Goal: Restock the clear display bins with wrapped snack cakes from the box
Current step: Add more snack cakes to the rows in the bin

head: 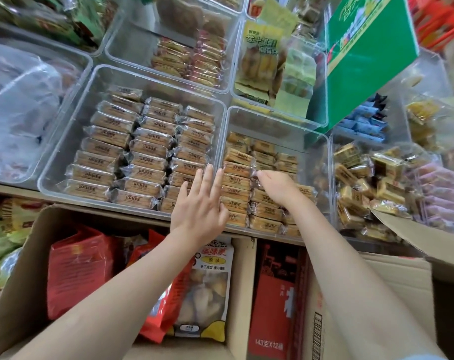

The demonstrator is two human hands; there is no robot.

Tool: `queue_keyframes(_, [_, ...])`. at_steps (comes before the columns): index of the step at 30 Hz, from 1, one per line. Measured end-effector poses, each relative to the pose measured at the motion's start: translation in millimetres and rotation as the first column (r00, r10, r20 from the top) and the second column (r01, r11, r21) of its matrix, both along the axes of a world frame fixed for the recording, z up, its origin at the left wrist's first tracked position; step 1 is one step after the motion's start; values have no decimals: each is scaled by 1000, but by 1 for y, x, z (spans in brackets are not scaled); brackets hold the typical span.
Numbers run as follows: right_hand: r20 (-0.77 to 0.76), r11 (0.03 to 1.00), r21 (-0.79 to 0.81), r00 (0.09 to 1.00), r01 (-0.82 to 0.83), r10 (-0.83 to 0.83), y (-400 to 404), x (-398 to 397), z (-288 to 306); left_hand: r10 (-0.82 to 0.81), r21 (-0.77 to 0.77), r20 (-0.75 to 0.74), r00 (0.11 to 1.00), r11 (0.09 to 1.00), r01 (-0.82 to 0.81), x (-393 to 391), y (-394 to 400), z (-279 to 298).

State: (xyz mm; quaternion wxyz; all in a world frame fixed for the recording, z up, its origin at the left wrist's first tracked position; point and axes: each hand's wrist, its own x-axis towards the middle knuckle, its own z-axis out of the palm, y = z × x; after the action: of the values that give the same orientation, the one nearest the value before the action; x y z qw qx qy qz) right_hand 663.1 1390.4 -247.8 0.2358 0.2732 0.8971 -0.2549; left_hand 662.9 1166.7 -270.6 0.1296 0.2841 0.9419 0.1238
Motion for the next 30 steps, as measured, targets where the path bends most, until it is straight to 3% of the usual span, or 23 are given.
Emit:
queue_keyframes(4, [-14, 949, 225, 973, -220, 229, -25, 14, -14, 13, 4, -24, 1000, 1000, -13, 2, 1, 0])
queue_keyframes(6, [-15, 920, 305, 964, -247, 264, -29, 13, -20, 8, 0, -23, 1000, 1000, -8, 2, 0, 0])
queue_keyframes(9, [-53, 961, 222, 982, -165, 181, -29, 12, -11, -5, -7, -9, 1000, 1000, 5, 2, 1, 3])
queue_keyframes(14, [-338, 979, 144, 923, -143, 184, -13, 76, 76, 44, 14, 11, 999, 999, -44, 3, -1, 7])
queue_keyframes(17, [-540, 989, 125, 831, -81, 136, 11, 167, 141, 126, 205, 53, 991, 969, -134, 45, 30, 38])
queue_keyframes(21, [-670, 973, 192, 742, 128, 35, 63, 291, 186, -142, 506, 302, 943, 862, -33, 177, 110, 117])
queue_keyframes(22, [-671, 968, 179, 741, 178, -12, 79, 317, 187, -220, 559, 310, 925, 829, 10, 212, 127, 131])
queue_keyframes(24, [-618, 951, 165, 779, 260, -106, 116, 360, 177, -309, 600, 185, 933, 788, 142, 272, 156, 150])
queue_keyframes(26, [-492, 935, 212, 858, 283, -148, 156, 394, 156, -325, 537, 39, 945, 804, 254, 314, 183, 155])
queue_keyframes(30, [-180, 933, 317, 977, 169, -116, 229, 440, 102, -260, 352, -92, 961, 894, 275, 352, 219, 144])
